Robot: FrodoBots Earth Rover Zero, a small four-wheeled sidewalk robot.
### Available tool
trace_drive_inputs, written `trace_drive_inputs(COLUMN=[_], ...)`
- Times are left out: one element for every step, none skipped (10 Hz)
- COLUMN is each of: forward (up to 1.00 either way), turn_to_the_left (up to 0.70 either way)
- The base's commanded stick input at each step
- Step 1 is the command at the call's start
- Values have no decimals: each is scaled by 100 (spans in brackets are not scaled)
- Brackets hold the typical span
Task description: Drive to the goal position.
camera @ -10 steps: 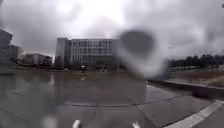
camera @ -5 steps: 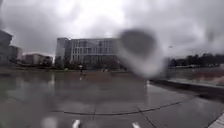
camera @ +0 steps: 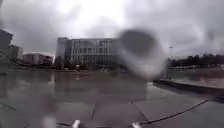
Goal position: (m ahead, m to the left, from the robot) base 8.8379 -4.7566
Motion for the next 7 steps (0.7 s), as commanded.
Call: trace_drive_inputs(forward=[70,70,70,70,70,70,70], turn_to_the_left=[0,0,0,0,0,0,0])
